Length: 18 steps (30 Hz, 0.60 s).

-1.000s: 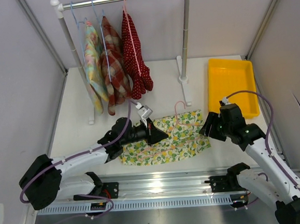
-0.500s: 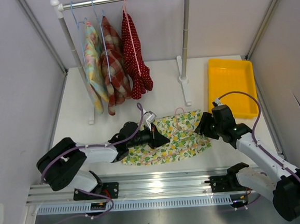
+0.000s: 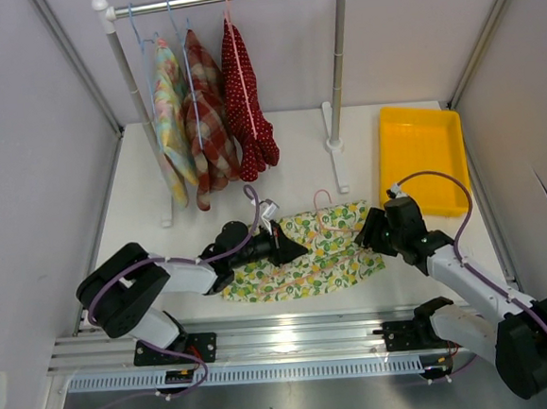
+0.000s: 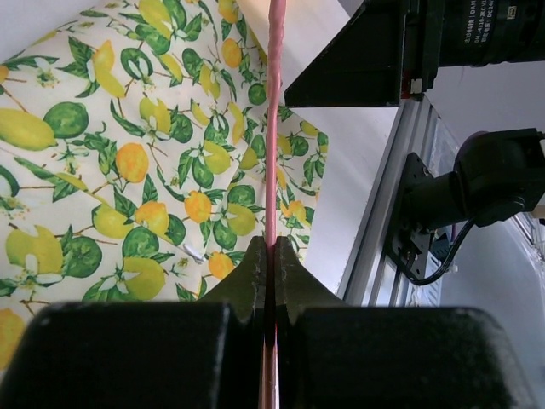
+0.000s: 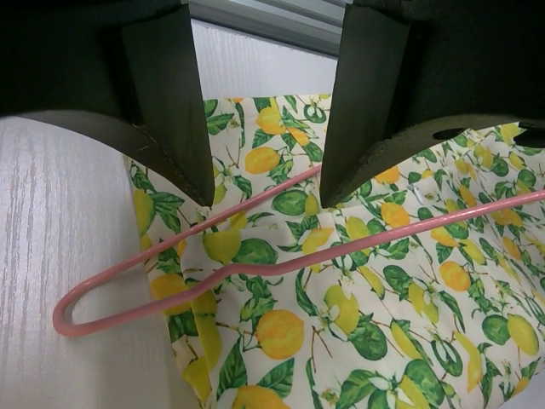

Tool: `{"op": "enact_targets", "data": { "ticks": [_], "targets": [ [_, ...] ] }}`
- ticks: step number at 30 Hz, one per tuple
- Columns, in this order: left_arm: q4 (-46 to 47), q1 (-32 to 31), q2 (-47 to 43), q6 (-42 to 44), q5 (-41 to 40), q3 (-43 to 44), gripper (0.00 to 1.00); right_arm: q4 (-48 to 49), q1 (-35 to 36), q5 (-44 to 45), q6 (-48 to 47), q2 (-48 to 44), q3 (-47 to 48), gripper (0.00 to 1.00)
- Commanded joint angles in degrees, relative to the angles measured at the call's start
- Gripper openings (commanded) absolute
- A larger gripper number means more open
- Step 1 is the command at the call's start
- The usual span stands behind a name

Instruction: Place the skirt on the hanger

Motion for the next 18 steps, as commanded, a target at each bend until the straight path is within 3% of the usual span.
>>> {"op": "enact_targets", "data": {
  "ticks": [1,18],
  "targets": [
    [4.4,0.4,0.4,0.0,-1.3,0.4,0.0,4.0,0.2,1.2,-0.2,0.8,-0.6,0.59],
    [2.8,0.8,1.5,0.0,-5.7,0.6,0.0,8.2,0.3,6.8,0.1,2.5,-2.5,0.53]
  ]
}}
